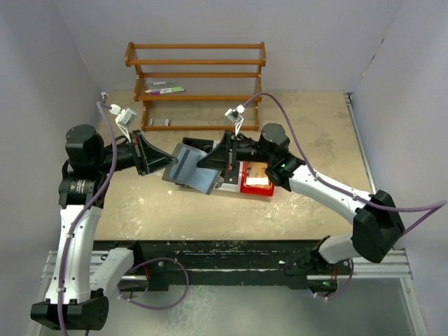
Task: Take the credit cards out of the card holder
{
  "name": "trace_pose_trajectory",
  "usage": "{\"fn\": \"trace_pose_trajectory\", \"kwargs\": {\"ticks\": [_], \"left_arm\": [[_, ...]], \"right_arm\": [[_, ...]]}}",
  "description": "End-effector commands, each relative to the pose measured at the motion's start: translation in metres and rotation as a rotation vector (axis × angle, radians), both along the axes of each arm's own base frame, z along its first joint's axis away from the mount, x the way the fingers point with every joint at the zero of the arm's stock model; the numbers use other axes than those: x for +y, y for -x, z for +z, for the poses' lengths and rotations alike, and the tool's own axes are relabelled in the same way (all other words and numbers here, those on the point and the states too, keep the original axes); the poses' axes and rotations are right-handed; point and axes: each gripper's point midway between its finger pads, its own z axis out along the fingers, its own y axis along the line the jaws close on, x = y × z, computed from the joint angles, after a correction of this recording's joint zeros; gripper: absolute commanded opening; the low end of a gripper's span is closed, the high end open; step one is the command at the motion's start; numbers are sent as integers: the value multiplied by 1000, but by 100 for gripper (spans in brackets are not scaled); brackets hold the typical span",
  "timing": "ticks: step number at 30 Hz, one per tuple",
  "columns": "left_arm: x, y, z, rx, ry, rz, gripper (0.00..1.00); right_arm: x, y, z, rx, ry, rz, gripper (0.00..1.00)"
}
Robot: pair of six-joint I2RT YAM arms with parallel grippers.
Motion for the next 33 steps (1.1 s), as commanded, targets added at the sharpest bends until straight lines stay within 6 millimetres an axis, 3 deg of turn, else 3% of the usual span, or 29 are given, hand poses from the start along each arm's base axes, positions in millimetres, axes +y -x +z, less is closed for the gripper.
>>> {"fn": "trace_pose_trajectory", "kwargs": {"ticks": [1,6,10,15,21,29,33], "left_arm": [[19,-29,-2,-119,-133,192,0],[40,-49,-16,-118,-231,345,0],[37,-46,-12,-121,-214,329,2],[17,-25,-4,-93,-124,162,31],[3,-7,-2,-43,-52,21,51],[-4,5,-4,9,5,-85,55],[-4,9,-9,19,9,-85,51]], "right_arm": [[4,27,55,-128,-141,83,0],[0,31,52,-130,-142,83,0],[-2,33,49,-128,-141,84,0],[-2,33,49,-127,-140,85,0],[-3,36,49,-133,-133,98,0],[-5,41,54,-151,-136,113,0],[-5,41,57,-151,-148,115,0]]}}
